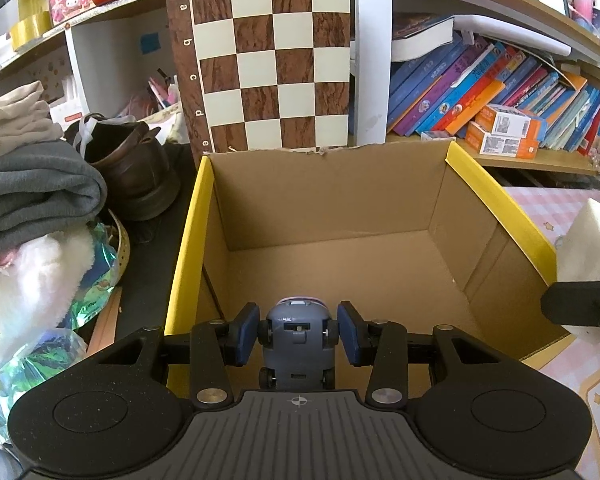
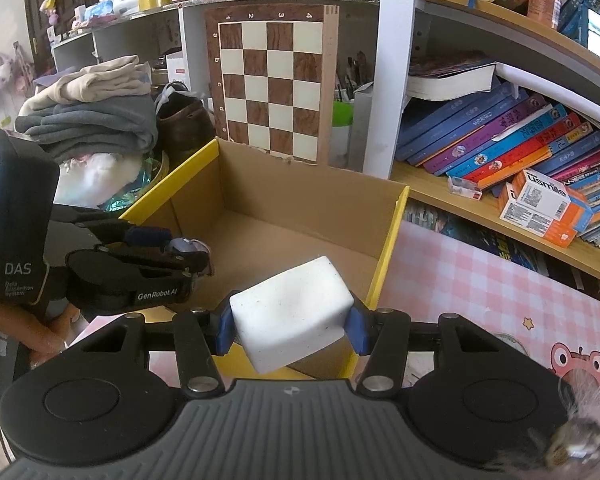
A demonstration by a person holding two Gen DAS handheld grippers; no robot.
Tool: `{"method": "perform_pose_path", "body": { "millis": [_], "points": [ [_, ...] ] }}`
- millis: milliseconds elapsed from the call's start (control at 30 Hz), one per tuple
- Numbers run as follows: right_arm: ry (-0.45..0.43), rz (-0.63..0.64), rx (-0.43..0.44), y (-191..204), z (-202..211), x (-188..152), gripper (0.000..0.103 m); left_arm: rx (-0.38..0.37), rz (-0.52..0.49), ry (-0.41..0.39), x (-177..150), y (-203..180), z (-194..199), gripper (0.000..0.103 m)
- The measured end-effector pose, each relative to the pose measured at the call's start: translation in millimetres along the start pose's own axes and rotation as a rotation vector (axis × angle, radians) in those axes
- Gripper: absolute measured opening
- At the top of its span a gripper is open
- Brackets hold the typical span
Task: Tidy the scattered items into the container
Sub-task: 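Lower the truck into the yellow box and open the left gripper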
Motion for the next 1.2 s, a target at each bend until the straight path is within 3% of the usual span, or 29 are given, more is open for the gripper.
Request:
{"method": "perform_pose_path", "body": {
  "millis": [500, 700, 800, 900, 1200],
  "points": [
    [0.012, 0.019, 0.01, 2, -12, 5, 0.051, -0.02, 0.009, -0.018, 3, 0, 3, 0.044],
    [0.018, 0.024, 0.014, 3, -19, 7, 0.051, -0.021, 0.015, -0.06, 7, -3, 15, 0.044],
    [0.017, 0.032, 0.017, 4, -23, 10, 0.051, -0.015, 0.03, -0.106, 10, -5, 27, 0.054],
    [0.017, 0.047, 0.019, 5, -28, 13, 0.051, -0.014, 0.035, -0.129, 12, -6, 35, 0.055],
    [0.042, 0.061, 0.028, 0, -49, 17, 0.051, 0.016, 0.048, -0.092, 14, 0, 39, 0.063]
  ]
}}
Point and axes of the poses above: each gripper's, at about its wrist camera, not at the fingertips, and z roughly against the way its jaws point, y to its left, x to its top, the point moved 5 cm from there along -z, roughly the way its jaws point, and after that the axes turned 1 degree about -x, right-handed, at the moved point
